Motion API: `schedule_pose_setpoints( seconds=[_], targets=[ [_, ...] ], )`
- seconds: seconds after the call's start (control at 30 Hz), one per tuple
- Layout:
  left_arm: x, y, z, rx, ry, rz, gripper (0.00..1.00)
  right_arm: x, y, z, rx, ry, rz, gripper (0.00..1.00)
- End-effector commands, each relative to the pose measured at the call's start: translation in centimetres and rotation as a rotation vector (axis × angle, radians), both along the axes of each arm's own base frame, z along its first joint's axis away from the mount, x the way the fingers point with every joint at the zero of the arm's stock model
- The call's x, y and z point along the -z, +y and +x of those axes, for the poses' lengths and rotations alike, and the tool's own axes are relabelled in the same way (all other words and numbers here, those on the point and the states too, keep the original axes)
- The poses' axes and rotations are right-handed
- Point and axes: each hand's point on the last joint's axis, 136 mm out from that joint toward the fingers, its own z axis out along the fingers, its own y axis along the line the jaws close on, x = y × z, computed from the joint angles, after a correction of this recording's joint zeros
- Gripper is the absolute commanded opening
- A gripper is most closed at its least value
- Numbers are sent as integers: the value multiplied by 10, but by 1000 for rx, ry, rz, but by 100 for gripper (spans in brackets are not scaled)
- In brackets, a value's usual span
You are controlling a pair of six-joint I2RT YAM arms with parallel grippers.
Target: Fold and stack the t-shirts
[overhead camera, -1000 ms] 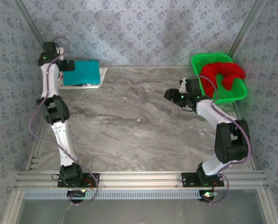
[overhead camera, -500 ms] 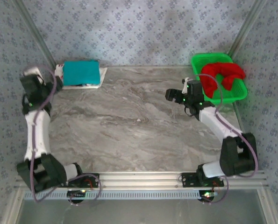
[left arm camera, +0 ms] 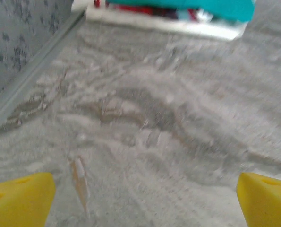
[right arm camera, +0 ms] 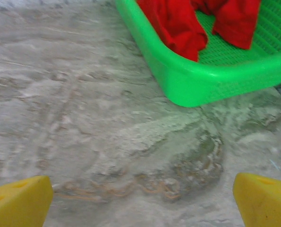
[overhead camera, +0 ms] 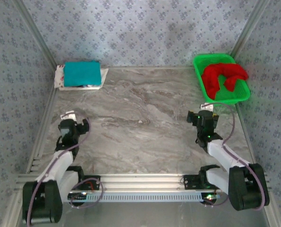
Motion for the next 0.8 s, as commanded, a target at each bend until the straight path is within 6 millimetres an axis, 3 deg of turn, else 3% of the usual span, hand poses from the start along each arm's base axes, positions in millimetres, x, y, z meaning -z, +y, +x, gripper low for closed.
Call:
schedule_pose_setpoints(
  seconds=[0.0,0.13,0.27,0.37,0.6,0.77],
  targets=[
    [-28,6,30,-11,-131,48,98,-7,-12,12,13,-74,-39,100],
    [-26,-1,51,35,-133,41,98,2,-10,25,-32,-105,-9,100],
    [-28,-9,68,80,-178,30,98,-4,-1,43,-120,-153,-50,100],
    [-24,-13,78,109,-171,23,98,4,-5,48,-116,-148,-33,100],
    [-12,-20,80,168,-216,14,98,20,9,45,-228,-180,-3,100],
    [2,-26,89,210,-158,2,98,29,7,61,-224,-103,26,100]
  ],
)
